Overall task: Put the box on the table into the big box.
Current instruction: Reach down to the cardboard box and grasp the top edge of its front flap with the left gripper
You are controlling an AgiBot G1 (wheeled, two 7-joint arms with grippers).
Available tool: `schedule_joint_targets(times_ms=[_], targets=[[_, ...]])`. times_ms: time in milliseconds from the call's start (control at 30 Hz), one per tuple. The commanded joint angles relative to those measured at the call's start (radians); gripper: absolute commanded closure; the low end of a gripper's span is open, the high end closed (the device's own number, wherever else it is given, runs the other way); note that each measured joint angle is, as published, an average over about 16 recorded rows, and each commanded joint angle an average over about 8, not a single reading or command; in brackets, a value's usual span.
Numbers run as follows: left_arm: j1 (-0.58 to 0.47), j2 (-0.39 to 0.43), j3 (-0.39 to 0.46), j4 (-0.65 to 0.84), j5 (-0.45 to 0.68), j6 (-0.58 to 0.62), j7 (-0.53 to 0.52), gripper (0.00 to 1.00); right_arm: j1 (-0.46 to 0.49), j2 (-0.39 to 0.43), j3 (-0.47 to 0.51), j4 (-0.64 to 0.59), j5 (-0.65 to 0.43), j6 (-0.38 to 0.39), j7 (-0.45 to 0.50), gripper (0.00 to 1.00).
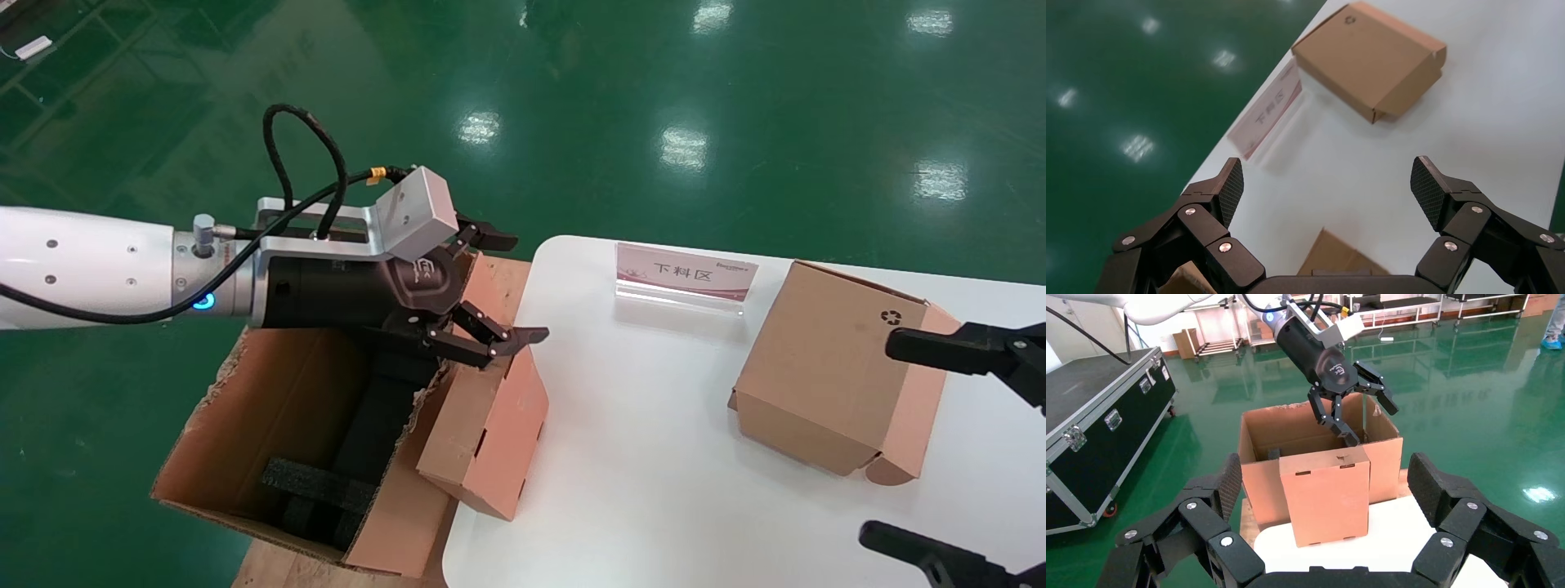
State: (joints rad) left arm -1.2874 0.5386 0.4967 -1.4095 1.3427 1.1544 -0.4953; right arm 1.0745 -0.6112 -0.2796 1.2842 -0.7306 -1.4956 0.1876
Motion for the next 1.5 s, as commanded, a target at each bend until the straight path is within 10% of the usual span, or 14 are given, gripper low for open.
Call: schedule_joint_targets(times_ms=[33,633,1033,1500], targets=[[-0.006,-0.003,0.008,0.001,0.015,-0.005,-0.009,0.0,0.0,0.0,0.0,0.0,0.0,0.0,0.0,0.0],[-0.206,0.036,0.196,-0.061,0.352,0.083,-0.693,0.0,0.0,0.0,0.0,0.0,0.0,0.0,0.0,0.0],[-0.502,0.202,0.481,-0.069,0.529,0.316,-1.171,0.0,0.0,0.0,0.0,0.0,0.0,0.0,0.0,0.0],[-0.761,0.336,0.781,-0.07,0.463,0.425,-1.424,0.0,0.0,0.0,0.0,0.0,0.0,0.0,0.0,0.0]])
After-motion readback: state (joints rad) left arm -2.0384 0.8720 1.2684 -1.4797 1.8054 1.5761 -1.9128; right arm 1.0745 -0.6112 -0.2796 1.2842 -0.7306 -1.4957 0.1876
